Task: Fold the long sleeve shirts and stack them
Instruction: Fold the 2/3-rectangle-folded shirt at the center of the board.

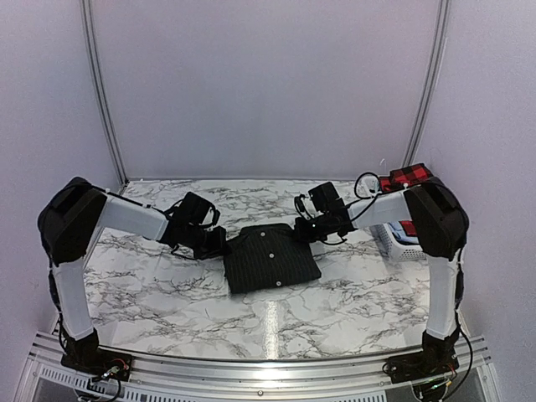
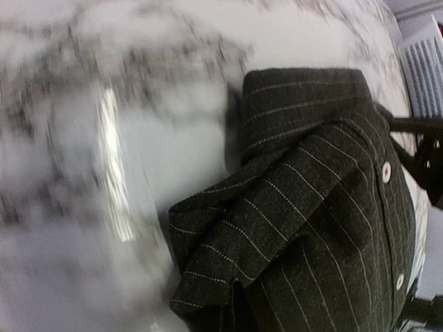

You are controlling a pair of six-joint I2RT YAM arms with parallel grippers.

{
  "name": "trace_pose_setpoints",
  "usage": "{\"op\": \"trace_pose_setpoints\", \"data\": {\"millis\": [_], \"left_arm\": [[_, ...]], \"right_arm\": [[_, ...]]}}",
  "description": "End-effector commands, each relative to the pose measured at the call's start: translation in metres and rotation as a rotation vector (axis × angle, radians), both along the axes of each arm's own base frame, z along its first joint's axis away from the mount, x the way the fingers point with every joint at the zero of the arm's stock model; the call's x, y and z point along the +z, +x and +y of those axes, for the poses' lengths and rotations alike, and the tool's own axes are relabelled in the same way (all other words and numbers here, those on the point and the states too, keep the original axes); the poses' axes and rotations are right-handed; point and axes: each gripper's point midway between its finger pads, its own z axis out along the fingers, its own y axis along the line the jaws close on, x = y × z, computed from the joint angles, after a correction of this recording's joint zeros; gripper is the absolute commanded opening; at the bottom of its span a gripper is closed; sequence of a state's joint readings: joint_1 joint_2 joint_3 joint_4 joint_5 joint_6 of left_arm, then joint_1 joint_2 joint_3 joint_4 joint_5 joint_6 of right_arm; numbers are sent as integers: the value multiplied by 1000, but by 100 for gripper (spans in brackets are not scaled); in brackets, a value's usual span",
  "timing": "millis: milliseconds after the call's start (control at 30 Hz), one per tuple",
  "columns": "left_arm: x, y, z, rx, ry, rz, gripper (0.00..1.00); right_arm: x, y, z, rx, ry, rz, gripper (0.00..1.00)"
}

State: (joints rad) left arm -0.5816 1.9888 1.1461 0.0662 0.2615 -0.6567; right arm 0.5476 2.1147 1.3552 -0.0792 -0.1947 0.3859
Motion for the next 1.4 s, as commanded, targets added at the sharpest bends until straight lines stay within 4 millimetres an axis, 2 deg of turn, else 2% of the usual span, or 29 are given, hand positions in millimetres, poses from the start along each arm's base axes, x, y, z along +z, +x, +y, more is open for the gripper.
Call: {"op": "trace_pose_setpoints", "data": {"millis": [0,100,267,367,500,633,733,933,1067,1167,1367], "left_arm": [[24,-64,2,61,-9,-72,0],[38,-90,8,84,0,-119,0],[51,-97,16,117,10,-177,0],[64,-95,15,115,6,-221,0],[79,-83,10,111,20,-280,0],[90,-66,1,98,60,-326,0],[82,-51,0,100,96,-315,0],[59,-22,-4,71,46,-239,1],[63,-10,-16,11,-9,-242,7],[72,-3,-22,-18,-13,-265,6],[82,-6,-31,-59,-42,-269,3]], "right_arm": [[31,-52,5,61,25,-59,0],[56,-75,3,81,18,-117,0],[84,-89,-15,45,-18,-168,0],[92,-90,-27,15,-48,-199,0],[88,-85,-36,-20,-95,-214,0],[76,-77,-43,-53,-140,-210,0],[66,-68,-48,-76,-144,-191,0],[51,-53,-54,-111,-160,-165,0],[41,-51,-63,-139,-179,-141,0],[41,-53,-68,-149,-190,-136,0],[64,-58,-69,-146,-175,-158,0]]}}
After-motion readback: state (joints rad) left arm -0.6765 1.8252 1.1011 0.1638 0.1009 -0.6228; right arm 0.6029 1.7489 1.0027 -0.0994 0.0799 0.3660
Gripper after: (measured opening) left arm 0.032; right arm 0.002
